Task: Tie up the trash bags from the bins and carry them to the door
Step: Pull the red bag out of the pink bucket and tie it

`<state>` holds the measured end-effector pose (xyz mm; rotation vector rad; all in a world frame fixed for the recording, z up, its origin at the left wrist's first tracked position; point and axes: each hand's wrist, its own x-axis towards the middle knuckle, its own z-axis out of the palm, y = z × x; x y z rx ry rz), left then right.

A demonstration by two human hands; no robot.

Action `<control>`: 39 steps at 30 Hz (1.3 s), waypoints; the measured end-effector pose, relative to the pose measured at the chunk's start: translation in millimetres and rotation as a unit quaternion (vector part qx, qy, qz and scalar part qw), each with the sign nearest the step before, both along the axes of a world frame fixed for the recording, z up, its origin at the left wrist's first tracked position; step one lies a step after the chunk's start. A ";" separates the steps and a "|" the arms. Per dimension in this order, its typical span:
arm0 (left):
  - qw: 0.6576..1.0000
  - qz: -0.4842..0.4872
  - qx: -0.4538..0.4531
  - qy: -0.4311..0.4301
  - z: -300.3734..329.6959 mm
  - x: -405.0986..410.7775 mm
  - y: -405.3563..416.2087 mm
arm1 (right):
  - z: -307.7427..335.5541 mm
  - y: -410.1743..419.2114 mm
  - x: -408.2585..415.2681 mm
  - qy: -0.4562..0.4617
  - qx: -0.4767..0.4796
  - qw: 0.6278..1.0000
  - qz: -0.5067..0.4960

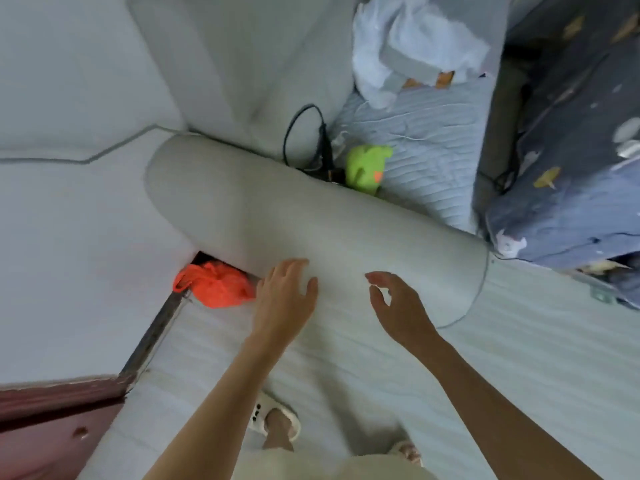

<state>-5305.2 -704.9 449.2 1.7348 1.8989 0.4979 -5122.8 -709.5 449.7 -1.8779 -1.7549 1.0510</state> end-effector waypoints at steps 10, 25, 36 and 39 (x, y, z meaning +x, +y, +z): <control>0.939 -0.342 -0.028 -0.016 44.5 390.4 -125.2 | 55.1 -236.8 364.0 -0.048 -0.041 0.947 -0.315; 0.777 -0.626 0.026 0.067 60.9 926.8 -208.4 | 60.8 -396.5 790.4 -0.127 -0.104 0.833 -0.528; 0.719 -0.691 0.063 0.037 109.3 1313.0 -183.8 | 115.7 -379.9 1143.7 -0.160 -0.107 0.772 -0.605; 0.705 -0.704 0.070 0.045 105.6 1417.2 -168.9 | 103.9 -368.6 1250.2 -0.159 -0.098 0.759 -0.623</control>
